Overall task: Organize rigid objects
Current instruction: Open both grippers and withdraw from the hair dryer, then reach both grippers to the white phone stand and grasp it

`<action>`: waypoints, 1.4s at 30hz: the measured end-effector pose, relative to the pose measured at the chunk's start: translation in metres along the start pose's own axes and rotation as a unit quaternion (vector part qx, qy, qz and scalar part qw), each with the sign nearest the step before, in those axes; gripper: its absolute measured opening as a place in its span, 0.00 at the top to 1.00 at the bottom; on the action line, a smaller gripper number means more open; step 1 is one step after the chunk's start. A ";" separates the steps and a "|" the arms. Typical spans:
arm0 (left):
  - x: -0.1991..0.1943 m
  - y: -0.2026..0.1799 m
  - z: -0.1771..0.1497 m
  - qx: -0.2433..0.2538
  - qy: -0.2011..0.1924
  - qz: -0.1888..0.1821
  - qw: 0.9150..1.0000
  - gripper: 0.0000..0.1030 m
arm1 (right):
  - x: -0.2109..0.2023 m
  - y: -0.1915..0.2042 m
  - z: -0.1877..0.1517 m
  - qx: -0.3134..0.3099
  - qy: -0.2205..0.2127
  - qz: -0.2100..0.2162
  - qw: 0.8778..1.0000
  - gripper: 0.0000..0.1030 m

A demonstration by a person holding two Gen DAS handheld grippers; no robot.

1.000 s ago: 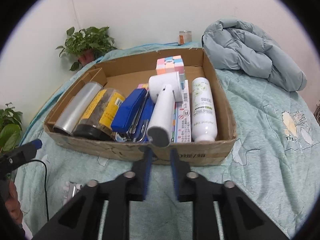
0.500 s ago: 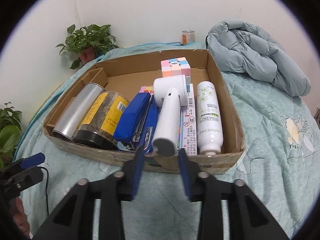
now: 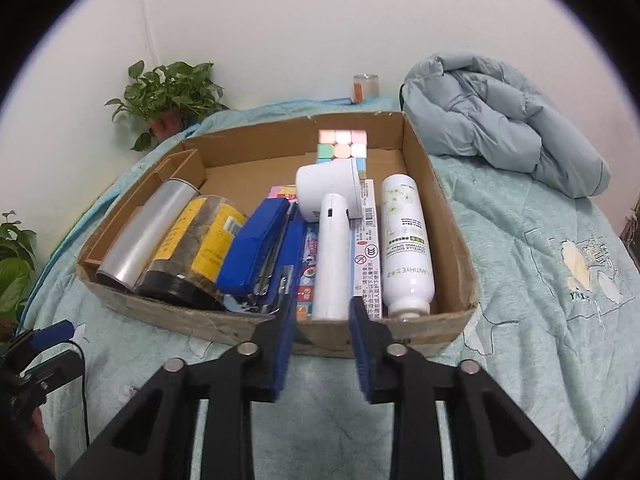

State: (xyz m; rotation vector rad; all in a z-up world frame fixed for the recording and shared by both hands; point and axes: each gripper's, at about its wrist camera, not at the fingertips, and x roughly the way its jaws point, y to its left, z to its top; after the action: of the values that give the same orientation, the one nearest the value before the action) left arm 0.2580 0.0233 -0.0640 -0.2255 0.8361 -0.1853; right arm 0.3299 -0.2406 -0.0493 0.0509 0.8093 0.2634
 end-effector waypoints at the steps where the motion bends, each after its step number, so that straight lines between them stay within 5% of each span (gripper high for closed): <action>1: 0.002 0.002 -0.003 -0.004 0.007 -0.003 1.000 0.05 | -0.006 0.002 -0.005 0.000 -0.007 0.003 1.000 0.34; 3: 0.011 0.005 -0.008 -0.011 0.032 -0.021 0.999 0.05 | -0.018 0.007 -0.018 0.008 -0.024 0.010 1.000 0.18; 9: 0.039 0.000 -0.020 -0.008 0.111 -0.057 0.992 0.05 | -0.024 0.037 -0.073 -0.064 0.004 0.100 0.993 0.18; 13: 0.064 0.001 -0.034 -0.023 0.179 -0.049 0.982 0.06 | -0.012 0.052 -0.103 -0.063 0.073 0.185 0.978 0.18; 15: 0.064 -0.002 -0.036 -0.017 0.174 -0.048 0.983 0.04 | -0.010 0.065 -0.111 -0.078 0.089 0.205 0.972 0.18; 33: 0.051 0.002 -0.054 -0.079 0.187 -0.180 0.962 0.15 | 0.001 0.125 -0.121 -0.106 0.084 0.190 0.973 0.18; 42: 0.045 0.007 -0.060 -0.083 0.192 -0.172 0.963 0.36 | 0.007 0.130 -0.114 -0.101 0.081 0.164 0.978 0.20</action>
State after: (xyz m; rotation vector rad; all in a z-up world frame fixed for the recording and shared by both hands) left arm 0.2429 0.0114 -0.1370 -0.5042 1.1972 -0.4972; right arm 0.2245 -0.1194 -0.1147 -0.0289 0.9309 0.6687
